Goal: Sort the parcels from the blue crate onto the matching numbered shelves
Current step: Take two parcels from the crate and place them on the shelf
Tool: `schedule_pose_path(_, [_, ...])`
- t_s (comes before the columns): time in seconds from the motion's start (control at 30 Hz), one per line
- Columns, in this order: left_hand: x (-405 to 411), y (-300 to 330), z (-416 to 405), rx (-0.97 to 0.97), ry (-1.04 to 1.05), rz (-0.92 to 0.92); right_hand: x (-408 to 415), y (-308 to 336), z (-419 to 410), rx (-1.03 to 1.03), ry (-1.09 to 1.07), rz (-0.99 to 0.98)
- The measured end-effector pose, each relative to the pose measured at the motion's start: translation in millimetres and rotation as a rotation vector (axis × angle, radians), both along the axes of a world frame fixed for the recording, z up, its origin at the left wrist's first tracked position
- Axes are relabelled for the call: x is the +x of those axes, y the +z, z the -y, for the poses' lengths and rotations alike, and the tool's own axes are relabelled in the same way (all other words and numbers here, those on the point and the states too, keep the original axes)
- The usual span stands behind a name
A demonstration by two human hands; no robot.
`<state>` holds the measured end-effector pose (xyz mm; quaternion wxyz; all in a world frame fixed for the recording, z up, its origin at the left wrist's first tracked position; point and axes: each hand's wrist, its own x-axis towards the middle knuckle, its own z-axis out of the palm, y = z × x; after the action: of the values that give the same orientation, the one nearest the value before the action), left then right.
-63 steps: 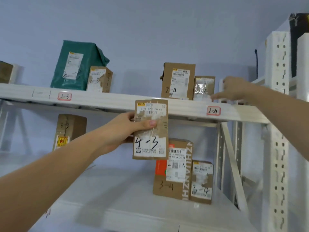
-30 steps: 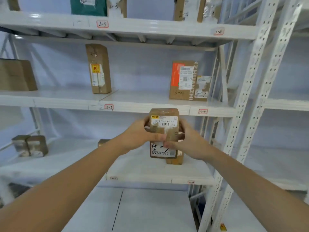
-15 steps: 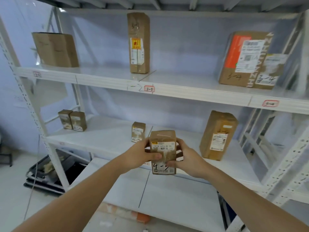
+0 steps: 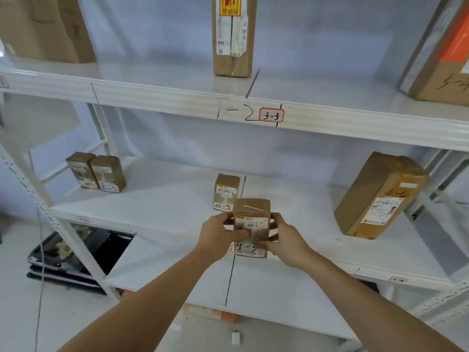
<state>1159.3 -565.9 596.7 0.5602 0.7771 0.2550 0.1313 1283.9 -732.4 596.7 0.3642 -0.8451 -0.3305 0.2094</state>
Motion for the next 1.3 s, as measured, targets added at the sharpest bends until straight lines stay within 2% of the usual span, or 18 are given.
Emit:
schedule_pose_path(0.3, [79, -49, -37, -0.072, 0.041, -0.095, 68, -65, -45, -0.007, -0.156, -0.134])
schedule_pose_path(0.57, [134, -91, -58, -0.139, 0.129, -0.201, 119, -115, -81, -0.124, -0.092, 0.038])
schedule_pose_path(0.7, [152, -104, -71, -0.135, 0.178, -0.246, 143, -120, -99, -0.029, -0.163, -0.097])
schedule_pose_path(0.87, [150, -120, -83, -0.181, 0.167, -0.350, 160, -119, -116, 0.015, -0.148, -0.063])
schedule_pose_path(1.03, [134, -107, -89, -0.248, 0.127, -0.428, 165, -120, -121, -0.003, -0.144, -0.059])
schedule_pose_path(1.3, [68, -81, -100, -0.228, 0.192, -0.390, 165, -115, -115, -0.078, -0.134, 0.017])
